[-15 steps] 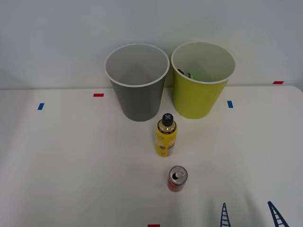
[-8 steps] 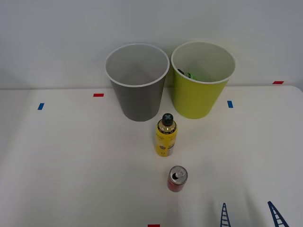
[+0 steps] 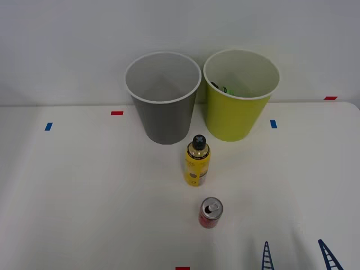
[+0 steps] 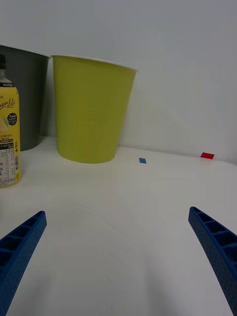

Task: Put cans in the gray bin, plastic bottles in the light green bin

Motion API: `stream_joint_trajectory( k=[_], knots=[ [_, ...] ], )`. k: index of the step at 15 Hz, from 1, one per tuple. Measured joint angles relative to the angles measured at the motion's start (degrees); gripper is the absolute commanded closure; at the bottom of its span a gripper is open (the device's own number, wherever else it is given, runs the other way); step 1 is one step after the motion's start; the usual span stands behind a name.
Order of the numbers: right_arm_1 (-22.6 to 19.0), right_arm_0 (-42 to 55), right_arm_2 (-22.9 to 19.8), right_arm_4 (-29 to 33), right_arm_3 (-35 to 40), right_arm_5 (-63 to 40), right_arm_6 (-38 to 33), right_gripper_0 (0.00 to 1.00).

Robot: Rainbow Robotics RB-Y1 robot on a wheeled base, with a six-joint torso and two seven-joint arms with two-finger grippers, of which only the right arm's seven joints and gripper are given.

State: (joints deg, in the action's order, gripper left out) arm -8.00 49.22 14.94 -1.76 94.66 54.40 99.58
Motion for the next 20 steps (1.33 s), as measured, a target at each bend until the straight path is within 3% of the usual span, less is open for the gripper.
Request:
stream_joint_trajectory(
  k=[20],
  knots=[
    [0.0,0.0,0.0,0.0,0.0,0.0,0.0,0.0]
  ],
)
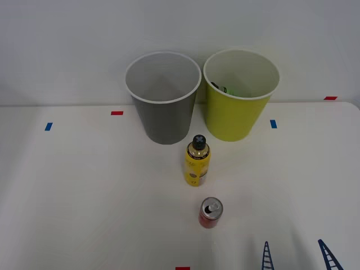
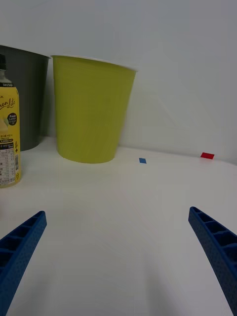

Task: Put cans in the gray bin, plastic bottles in the light green bin

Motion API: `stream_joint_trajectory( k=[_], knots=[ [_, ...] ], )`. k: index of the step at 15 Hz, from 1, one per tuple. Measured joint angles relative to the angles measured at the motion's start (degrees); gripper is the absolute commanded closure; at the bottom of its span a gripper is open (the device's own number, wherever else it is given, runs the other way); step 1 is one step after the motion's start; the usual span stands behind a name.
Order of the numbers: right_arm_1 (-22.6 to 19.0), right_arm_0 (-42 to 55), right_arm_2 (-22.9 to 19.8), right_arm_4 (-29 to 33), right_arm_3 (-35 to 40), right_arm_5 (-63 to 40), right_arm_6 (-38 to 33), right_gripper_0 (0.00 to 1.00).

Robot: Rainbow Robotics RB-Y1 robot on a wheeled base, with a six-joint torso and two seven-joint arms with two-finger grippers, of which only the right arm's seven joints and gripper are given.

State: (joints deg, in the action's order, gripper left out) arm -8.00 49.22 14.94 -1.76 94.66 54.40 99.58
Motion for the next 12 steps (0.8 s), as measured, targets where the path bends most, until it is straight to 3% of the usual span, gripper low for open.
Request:
stream_joint_trajectory(
  k=[12],
  knots=[
    [0.0,0.0,0.0,0.0,0.0,0.0,0.0,0.0]
  ],
)
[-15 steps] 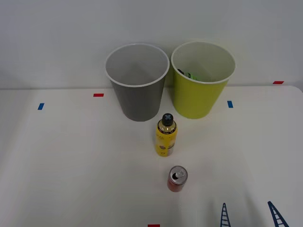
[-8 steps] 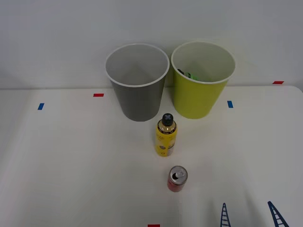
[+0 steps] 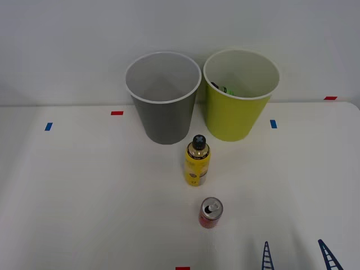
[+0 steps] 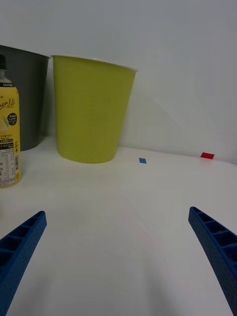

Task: Put cans in the gray bin, plastic bottles in the light green bin

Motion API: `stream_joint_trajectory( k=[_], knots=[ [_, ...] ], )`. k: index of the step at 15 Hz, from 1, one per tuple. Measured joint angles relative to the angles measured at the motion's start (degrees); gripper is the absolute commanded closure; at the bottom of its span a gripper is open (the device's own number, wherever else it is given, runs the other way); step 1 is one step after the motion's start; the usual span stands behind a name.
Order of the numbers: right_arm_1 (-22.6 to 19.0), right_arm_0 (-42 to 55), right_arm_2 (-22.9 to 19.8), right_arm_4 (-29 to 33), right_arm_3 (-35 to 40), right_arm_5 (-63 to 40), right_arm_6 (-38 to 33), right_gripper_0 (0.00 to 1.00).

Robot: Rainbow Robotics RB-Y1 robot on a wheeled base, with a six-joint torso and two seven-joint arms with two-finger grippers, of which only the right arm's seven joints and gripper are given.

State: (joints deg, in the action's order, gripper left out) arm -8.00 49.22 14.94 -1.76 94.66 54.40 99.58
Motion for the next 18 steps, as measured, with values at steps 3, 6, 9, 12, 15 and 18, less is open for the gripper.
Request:
stream_joint_trajectory(
  k=[3,6,9,12,15,18],
  knots=[
    [-1.21,-0.62,1.47,0.0,-1.5,-0.23,0.28,0.0],
    [-5.22,-3.0,4.46,-1.54,-1.28,0.03,0.63,0.0],
    [-12.92,-6.5,8.87,-7.24,-1.22,-0.19,1.33,0.0],
    [-21.65,-10.93,14.65,-13.67,-1.15,-0.22,2.79,0.0],
    [-26.83,-14.95,20.59,-20.07,0.01,-0.07,6.69,0.0],
    [-30.27,-18.66,27.38,-28.07,2.8,-0.03,16.26,0.0]
  ],
)
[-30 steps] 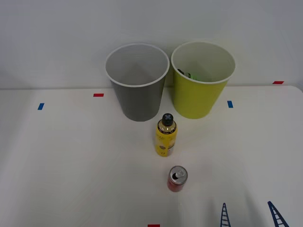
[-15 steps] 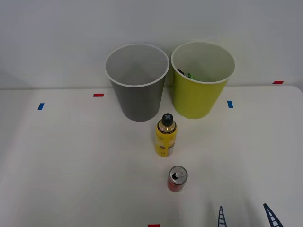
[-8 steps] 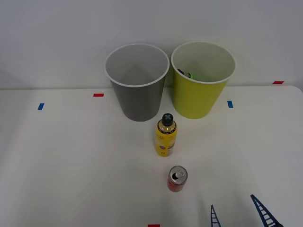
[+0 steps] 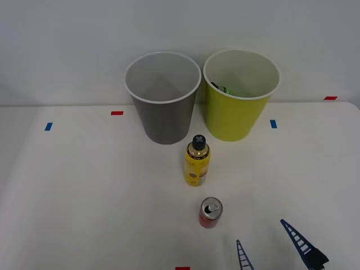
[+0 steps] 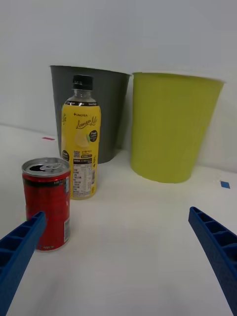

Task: Put cans in the gray bin, plastic bottles in the light green bin

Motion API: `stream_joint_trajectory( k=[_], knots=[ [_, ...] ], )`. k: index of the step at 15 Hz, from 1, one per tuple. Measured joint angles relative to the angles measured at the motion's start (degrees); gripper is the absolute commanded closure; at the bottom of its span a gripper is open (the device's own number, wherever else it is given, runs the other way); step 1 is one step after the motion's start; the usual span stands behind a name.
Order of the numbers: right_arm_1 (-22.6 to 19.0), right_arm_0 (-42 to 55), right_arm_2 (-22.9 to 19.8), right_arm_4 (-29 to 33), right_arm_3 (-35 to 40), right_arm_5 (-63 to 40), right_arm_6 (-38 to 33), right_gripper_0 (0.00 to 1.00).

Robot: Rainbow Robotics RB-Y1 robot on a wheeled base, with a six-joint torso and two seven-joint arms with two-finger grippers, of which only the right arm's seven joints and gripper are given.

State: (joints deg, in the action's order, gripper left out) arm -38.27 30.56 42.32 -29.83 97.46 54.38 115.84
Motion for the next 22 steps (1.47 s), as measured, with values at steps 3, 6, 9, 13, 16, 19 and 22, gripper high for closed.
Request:
stream_joint_trajectory(
  k=[3,6,9,13,16,19,22],
  knots=[
    [-2.22,-4.28,5.25,-6.4,1.42,-0.09,4.88,0.0],
    [-5.35,-9.29,10.57,-12.8,1.53,-0.13,5.73,0.0],
    [-7.56,-12.93,14.36,-17.06,1.52,-0.14,6.64,0.0],
    [-7.12,-16.86,17.03,-20.02,1.51,-2.16,7.78,0.0],
    [-5.51,-19.97,17.14,-20.92,1.51,-6.27,8.38,0.0],
    [-4.87,-22.01,17.14,-21.88,1.48,-9.63,9.04,0.0],
    [-4.71,-22.76,18.23,-24.2,1.35,-10.21,10.2,0.0]
  ],
)
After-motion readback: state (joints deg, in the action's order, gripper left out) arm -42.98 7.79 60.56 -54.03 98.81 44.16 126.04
